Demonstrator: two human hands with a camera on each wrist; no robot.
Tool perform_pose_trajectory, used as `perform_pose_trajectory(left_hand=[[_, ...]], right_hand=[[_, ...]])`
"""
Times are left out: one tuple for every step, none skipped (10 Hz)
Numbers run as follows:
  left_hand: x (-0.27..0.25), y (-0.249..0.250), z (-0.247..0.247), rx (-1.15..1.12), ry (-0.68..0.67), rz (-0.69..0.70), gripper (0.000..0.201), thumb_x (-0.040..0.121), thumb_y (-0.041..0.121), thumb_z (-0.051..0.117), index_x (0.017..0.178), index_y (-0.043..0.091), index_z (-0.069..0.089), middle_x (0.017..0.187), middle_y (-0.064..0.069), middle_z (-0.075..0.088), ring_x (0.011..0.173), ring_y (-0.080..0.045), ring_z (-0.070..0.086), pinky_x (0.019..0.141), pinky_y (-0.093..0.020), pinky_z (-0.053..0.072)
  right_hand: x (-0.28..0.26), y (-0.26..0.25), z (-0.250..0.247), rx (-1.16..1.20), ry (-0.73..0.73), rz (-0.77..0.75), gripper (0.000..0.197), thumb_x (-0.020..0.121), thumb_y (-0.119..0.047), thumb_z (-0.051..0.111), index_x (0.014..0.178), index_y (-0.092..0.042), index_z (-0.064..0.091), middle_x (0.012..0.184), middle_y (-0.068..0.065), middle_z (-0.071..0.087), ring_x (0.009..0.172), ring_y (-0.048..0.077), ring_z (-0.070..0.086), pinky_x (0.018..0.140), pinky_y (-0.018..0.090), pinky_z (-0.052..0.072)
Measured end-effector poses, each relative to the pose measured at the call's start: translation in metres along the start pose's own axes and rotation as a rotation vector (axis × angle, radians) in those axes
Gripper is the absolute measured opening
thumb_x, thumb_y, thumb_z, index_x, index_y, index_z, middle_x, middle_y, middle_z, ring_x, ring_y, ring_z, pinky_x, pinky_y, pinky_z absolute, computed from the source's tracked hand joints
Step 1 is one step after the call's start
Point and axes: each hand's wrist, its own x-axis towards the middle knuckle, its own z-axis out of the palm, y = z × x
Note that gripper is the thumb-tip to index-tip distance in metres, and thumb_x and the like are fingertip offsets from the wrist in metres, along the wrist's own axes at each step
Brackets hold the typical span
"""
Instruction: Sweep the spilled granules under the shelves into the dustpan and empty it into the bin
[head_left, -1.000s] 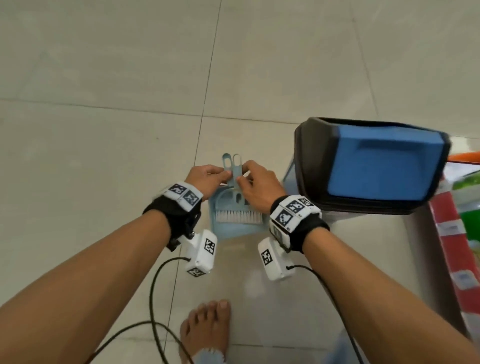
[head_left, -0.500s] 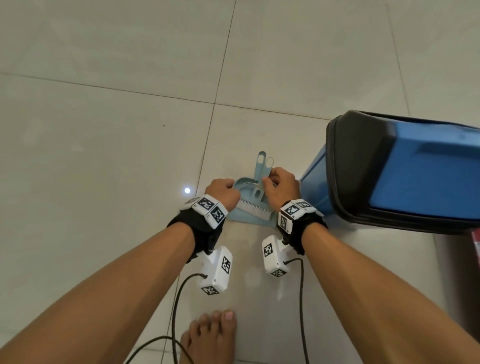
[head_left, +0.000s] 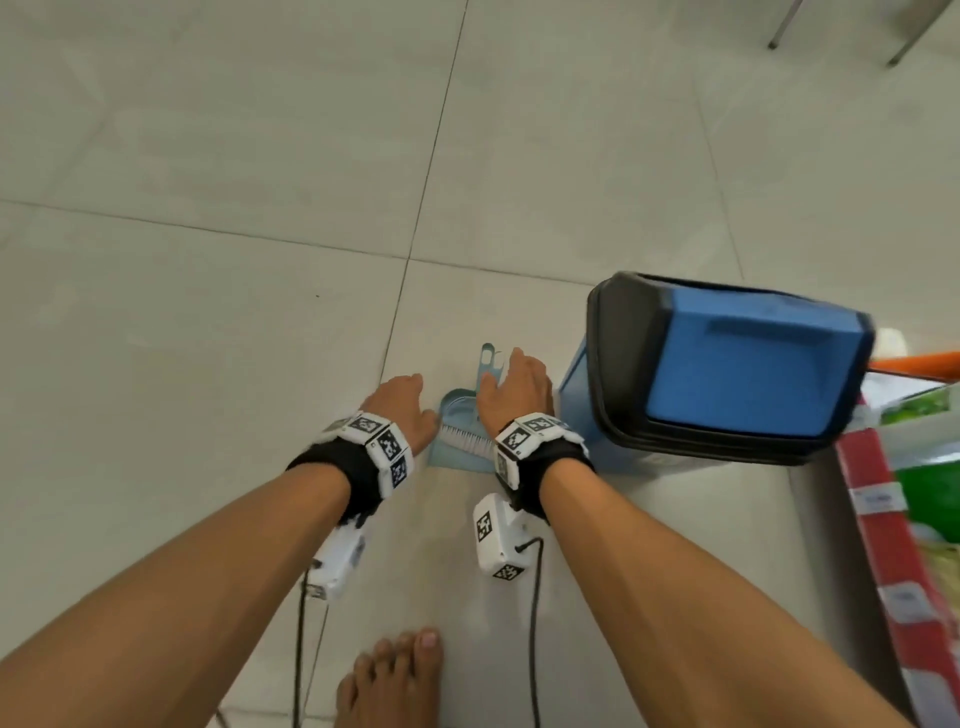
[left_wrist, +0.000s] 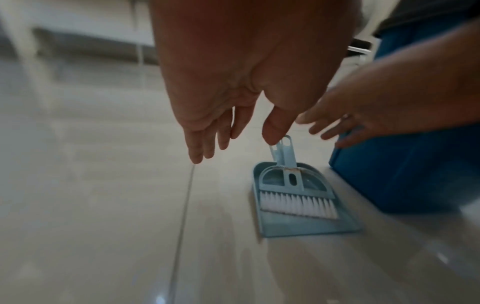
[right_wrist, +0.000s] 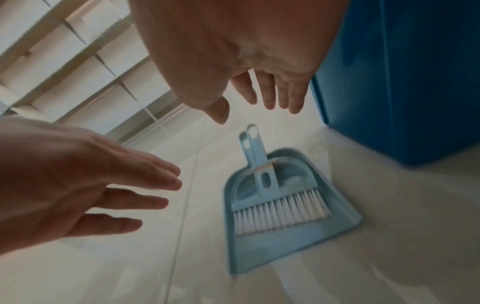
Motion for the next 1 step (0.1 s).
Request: perform_pose_trajectory(left_hand=[[-0.0184, 0.0032, -0.0223, 0.136, 0.013, 0.083, 0.053, 0.098, 0.03, 0.047, 0.142, 0.002, 0.039, 0.146, -0.015, 0.044, 0.133, -0.03, 0.043, 0.107, -0.04, 0.038]], right_hand=[[-0.0167, -0.0201, -0.0306, 0.028, -0.079, -0.041, 0.06, 0.102, -0.037, 0.04, 0.153, -0.01, 0.023, 0.16, 0.013, 0.02, 0.147, 0.03, 0.021, 0.119, 0.04, 0.022]])
